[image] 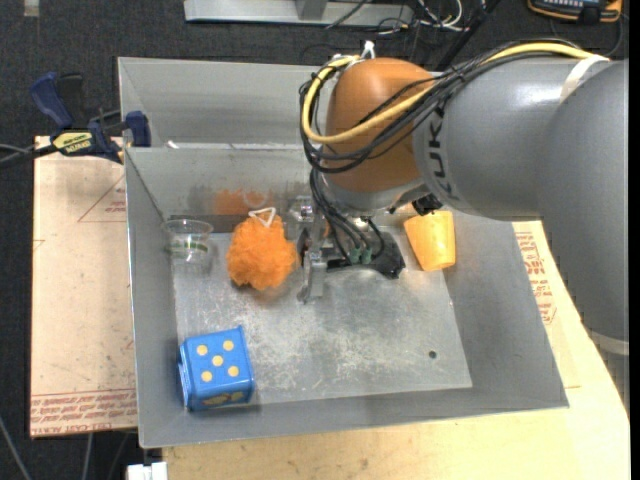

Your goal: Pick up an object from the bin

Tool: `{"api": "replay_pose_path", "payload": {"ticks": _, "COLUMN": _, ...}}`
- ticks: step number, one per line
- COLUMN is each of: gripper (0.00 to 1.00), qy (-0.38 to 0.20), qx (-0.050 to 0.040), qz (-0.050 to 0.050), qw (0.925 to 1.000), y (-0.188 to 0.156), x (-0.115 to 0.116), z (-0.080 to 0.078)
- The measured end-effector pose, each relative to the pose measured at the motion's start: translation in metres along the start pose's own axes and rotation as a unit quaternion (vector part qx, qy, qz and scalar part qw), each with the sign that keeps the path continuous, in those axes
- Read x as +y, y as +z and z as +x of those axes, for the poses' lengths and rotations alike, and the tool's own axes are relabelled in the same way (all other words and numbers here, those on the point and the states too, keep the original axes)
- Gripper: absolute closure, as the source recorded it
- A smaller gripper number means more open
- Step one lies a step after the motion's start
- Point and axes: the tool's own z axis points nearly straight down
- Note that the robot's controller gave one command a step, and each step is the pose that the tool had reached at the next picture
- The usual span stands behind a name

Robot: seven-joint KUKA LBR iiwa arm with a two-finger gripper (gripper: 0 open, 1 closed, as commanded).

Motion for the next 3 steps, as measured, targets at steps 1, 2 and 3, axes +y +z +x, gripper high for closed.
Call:
{"api": "replay_pose_path", "payload": {"ticks": 1, "gripper": 0.0, "qy": -0.033, "qx": 0.0044, "qz": 0.0, "qw": 0.9995, "y": 0.008, "x": 0.036, "z": 0.012}}
{"api": "replay_pose_path", "payload": {"ticks": 2, "gripper": 0.0, "qy": -0.046, "qx": -0.0015, "qz": -0.001, "qw": 0.999, "y": 0.001, "x": 0.037, "z": 0.003}}
{"api": "replay_pose_path", "payload": {"ticks": 3, "gripper": 0.0, "qy": -0.075, "qx": -0.004, "qz": -0.002, "qw": 0.9972, "y": 0.071, "x": 0.056, "z": -0.003}}
